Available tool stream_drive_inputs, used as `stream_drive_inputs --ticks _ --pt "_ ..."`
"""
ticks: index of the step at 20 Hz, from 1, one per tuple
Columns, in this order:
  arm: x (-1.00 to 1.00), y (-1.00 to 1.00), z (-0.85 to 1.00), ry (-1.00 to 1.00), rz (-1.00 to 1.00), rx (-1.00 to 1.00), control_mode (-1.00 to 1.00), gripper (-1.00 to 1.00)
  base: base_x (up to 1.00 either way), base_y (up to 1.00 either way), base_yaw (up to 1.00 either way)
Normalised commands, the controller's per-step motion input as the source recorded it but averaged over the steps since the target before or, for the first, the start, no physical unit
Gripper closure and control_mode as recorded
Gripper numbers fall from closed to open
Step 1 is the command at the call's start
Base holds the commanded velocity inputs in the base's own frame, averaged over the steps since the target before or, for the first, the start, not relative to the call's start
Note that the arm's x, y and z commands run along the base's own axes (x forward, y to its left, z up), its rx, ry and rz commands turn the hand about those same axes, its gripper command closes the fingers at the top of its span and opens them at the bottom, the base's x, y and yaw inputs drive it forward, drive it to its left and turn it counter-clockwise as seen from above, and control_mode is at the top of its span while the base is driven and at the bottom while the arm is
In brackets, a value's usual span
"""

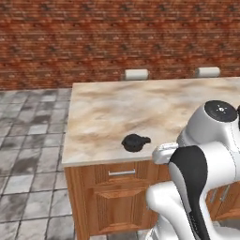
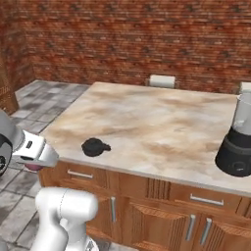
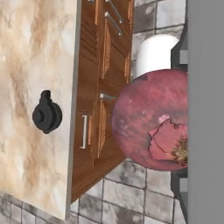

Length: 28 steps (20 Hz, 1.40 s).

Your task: Grab the onion and lime from the fridge, place them in the blender, close the lid, and turn on the blender to create a marinade.

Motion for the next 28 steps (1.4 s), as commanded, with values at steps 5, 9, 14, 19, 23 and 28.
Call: stream_drive_inputs --ticks 5,9,14,19,23,28 --pt "0.0 0.0 0.0 0.0 0.0 0.0 1.0 1.0 0.31 -1.0 -0.09" --pt "0.0 0.0 0.0 0.0 0.0 0.0 1.0 1.0 0.52 -0.96 -0.04" --pt "0.0 0.0 0.0 0.0 0.0 0.0 1.0 1.0 0.54 -0.41 -0.13" --pt "0.0 0.0 0.0 0.0 0.0 0.0 1.0 1.0 0.01 0.23 -0.19" --pt "0.0 0.0 0.0 0.0 0.0 0.0 1.0 1.0 0.0 0.35 -0.15" --pt "0.0 0.0 0.0 0.0 0.0 0.0 1.0 1.0 0.0 0.54 -0.04"
